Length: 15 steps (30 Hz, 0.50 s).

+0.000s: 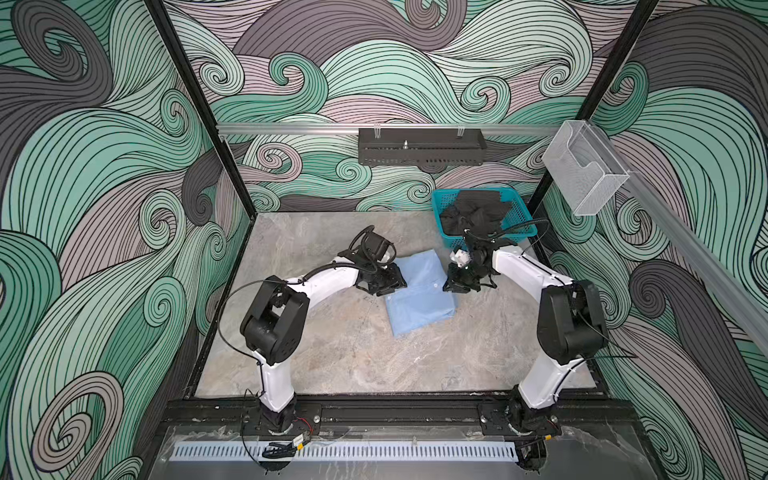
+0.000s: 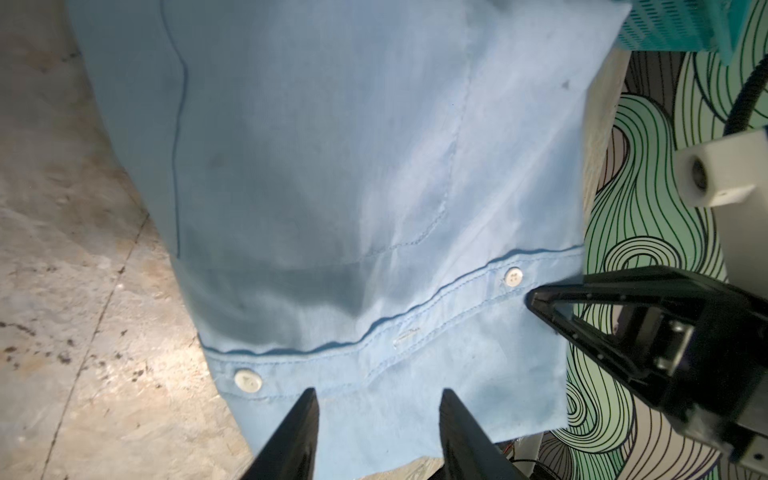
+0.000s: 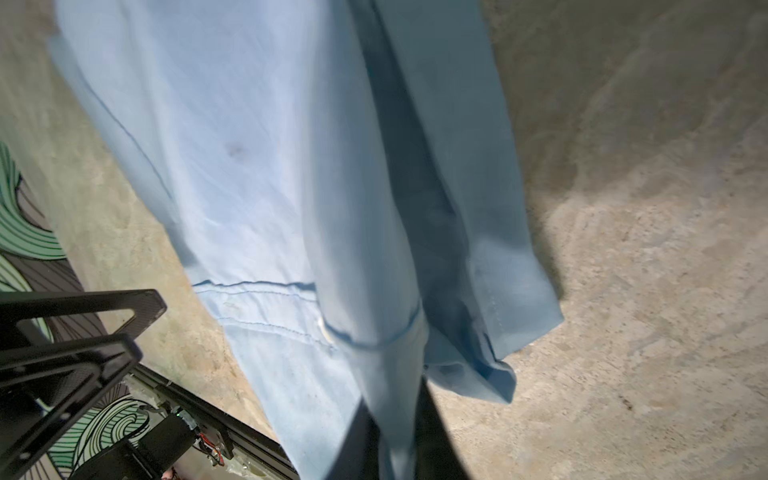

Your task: Fold and stack the long sleeve shirts

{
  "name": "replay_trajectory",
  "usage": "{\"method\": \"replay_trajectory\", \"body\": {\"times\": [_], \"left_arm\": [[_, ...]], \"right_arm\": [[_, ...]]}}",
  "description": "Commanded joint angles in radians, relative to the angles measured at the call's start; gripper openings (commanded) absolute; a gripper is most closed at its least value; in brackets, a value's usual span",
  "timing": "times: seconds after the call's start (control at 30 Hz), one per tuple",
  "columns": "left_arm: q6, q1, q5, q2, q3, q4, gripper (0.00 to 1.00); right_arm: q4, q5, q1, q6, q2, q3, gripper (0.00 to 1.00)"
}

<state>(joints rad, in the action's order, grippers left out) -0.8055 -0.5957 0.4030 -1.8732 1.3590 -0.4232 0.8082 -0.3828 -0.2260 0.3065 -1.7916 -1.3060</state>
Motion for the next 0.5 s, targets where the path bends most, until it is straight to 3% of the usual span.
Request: {"method": "replay_trajectory", "body": {"times": [0.0, 0.1, 0.2, 0.37, 0.47], "left_arm": [[-0.02, -0.019, 0.022, -0.063, 0.058, 0.035, 0.48], [-0.042, -0.025, 0.033, -0.124, 0.08, 0.066, 0.47], [-0.065, -0.03, 0.041, -0.181, 0.101, 0.082, 0.46], [-0.106, -0.031, 0.027, -0.251, 0.107, 0.096, 0.46], [-0.116, -0.029, 0.02, -0.262, 0.106, 0.098, 0.46]], "right_arm": [[0.045, 0.155, 0.002, -0.011, 0.012, -0.018, 0.35], [0.073, 0.248, -0.032, -0.013, 0.07, -0.029, 0.49], [0.07, 0.226, -0.081, -0.016, 0.137, -0.012, 0.51], [-0.01, 0.056, -0.151, 0.001, 0.152, 0.07, 0.39], [-0.044, 0.022, -0.152, 0.007, 0.103, 0.123, 0.29]]}}
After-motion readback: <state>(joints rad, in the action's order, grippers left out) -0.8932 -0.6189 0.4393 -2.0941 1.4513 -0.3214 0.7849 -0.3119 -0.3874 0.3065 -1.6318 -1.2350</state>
